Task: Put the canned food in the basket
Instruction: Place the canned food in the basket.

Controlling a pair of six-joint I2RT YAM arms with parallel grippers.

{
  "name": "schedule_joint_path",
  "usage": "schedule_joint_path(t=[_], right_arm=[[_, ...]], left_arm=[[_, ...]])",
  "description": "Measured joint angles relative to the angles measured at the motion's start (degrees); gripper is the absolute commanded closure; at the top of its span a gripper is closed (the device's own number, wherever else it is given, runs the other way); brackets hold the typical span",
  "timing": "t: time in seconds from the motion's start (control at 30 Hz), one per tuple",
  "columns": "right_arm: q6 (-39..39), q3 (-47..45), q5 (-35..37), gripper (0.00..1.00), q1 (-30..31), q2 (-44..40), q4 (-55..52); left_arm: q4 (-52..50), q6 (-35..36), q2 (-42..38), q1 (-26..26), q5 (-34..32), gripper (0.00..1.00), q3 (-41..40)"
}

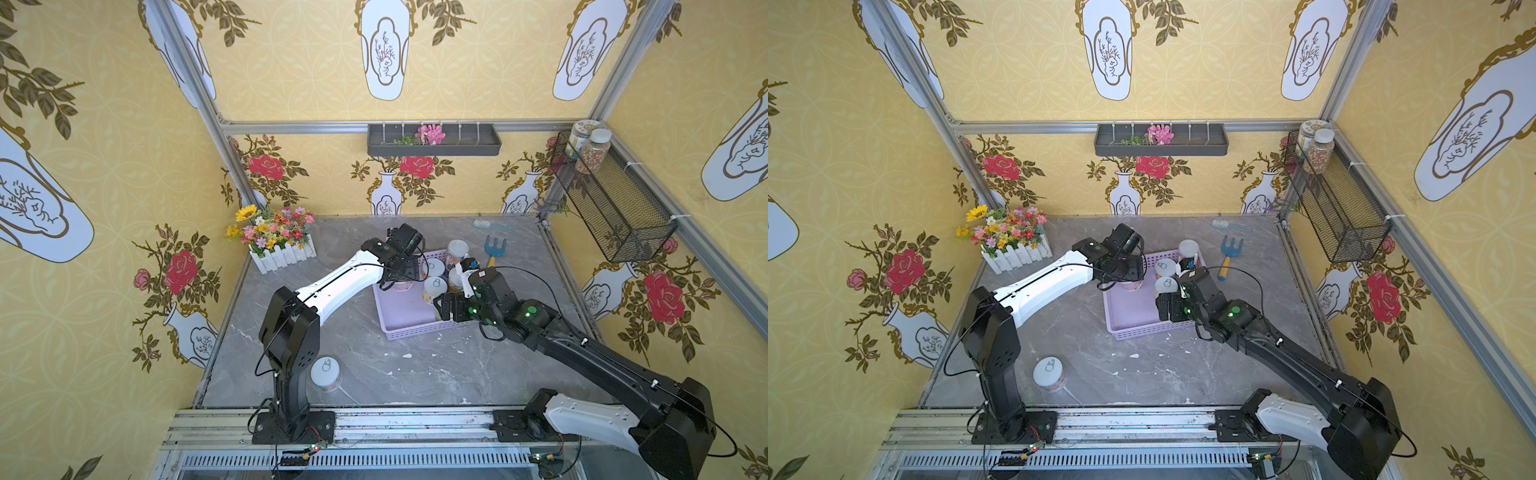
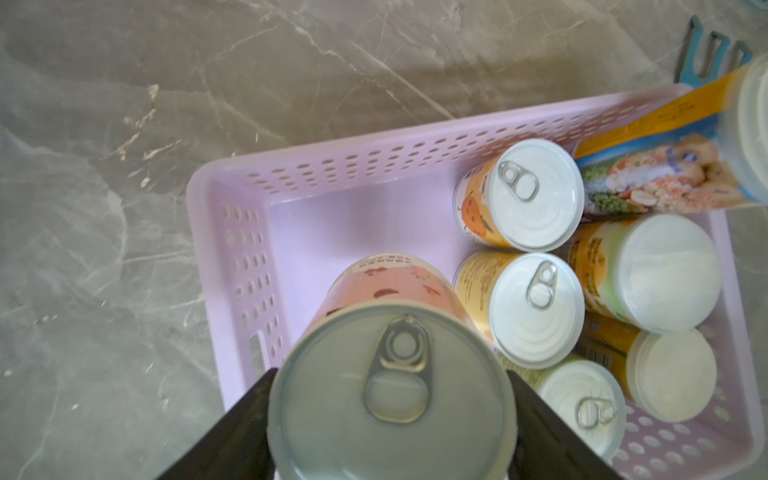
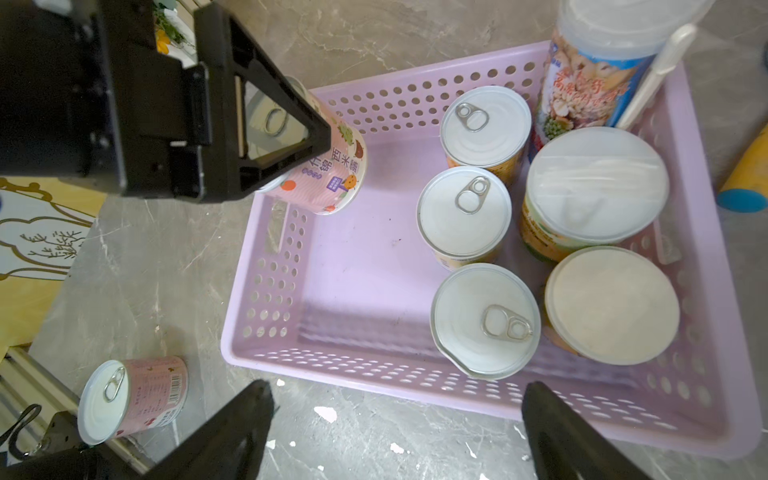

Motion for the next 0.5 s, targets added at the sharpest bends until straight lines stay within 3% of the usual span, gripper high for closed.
schedule_joint_path(t=[0.5], right_arm=[[-9.8,-0.1,1.5,0.03,-0.7,0.9,3.7]], left_arm=[[2.9,3.6,11.6,2.1,2.3,0.28,8.4]])
